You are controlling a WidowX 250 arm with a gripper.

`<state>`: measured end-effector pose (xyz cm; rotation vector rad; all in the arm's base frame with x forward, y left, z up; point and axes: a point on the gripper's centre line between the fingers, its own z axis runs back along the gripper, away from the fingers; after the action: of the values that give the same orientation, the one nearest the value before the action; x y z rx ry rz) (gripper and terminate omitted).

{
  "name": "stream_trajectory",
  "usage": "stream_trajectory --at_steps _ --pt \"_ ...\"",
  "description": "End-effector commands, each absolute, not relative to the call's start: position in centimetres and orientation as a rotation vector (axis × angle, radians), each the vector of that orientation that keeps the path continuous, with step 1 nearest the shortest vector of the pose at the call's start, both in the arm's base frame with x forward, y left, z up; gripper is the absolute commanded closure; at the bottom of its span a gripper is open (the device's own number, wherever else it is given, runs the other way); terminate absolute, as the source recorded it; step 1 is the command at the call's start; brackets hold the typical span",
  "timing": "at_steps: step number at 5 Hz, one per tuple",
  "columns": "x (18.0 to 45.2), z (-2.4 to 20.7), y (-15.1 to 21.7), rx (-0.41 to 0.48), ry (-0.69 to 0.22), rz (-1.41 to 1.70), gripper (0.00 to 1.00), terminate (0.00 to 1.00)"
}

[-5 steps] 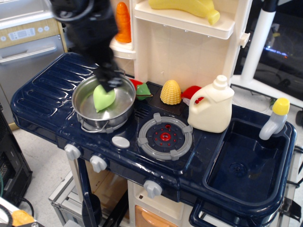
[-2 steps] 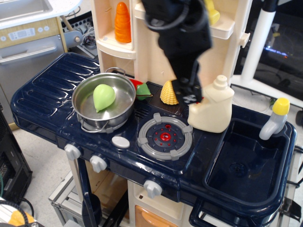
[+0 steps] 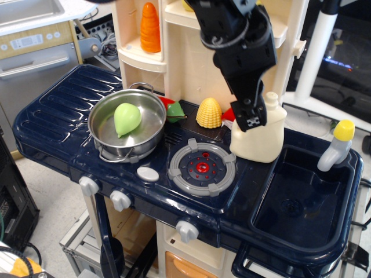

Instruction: Put detergent in sink

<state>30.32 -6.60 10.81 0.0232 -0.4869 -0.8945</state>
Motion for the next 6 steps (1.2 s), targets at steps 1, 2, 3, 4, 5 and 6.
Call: stream_trajectory --at_steps 1,2,3,4,5,6 --pt "31.9 9.6 -6.0 0.064 -0.581 -0.91 0.0 0.0" --pt "32.8 8.4 -6.8 0.052 -0.604 -0.898 0.0 0.0" --pt "32.4 8.3 -8.1 0.02 -0.578 -0.807 1.0 0.0" --pt "31.8 8.9 -9.4 0.04 -0.562 -0.762 1.0 0.0" --pt "30.6 10.4 -12.1 0.017 -0.518 -0.62 1.0 0.0" --pt "29.2 11.0 -14.3 -0.003 -0.5 -0.494 1.0 0.0"
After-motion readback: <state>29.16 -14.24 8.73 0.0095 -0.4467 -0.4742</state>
